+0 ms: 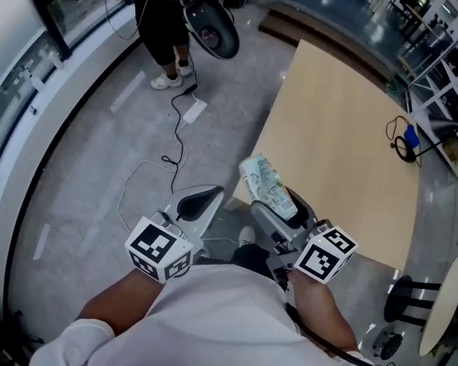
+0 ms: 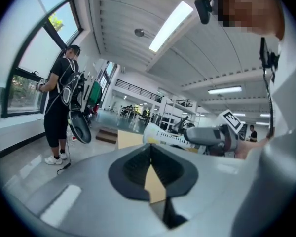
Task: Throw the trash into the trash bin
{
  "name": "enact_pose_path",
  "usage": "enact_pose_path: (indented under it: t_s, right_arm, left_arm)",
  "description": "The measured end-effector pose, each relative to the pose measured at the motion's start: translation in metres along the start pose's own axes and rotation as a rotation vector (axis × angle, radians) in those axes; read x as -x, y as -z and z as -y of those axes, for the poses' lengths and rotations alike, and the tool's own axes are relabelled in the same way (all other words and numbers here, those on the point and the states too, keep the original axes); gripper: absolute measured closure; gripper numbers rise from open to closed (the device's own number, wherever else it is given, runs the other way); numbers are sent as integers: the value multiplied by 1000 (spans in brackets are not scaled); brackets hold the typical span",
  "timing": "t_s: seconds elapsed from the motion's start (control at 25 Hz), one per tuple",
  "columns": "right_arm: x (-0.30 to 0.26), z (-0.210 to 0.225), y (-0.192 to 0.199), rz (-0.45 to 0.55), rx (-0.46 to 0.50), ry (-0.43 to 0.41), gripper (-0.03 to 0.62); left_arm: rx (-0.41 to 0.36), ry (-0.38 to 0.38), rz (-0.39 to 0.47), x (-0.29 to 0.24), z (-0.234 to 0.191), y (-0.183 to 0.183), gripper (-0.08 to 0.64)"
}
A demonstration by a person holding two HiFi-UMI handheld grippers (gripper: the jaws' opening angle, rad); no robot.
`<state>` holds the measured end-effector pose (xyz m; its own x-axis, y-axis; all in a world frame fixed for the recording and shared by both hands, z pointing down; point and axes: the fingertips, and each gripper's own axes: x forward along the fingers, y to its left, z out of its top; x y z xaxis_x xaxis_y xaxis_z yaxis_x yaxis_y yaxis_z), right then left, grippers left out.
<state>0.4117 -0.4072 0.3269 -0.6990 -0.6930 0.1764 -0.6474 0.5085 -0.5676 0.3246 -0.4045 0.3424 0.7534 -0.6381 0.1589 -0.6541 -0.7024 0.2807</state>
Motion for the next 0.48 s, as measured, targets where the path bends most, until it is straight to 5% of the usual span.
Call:
enact_pose_path:
  t_s: [0.48]
  right_arm:
    - [-18, -41, 7, -170, 118, -272, 207]
  left_arm:
    - [23, -329, 153, 59, -16, -14, 552]
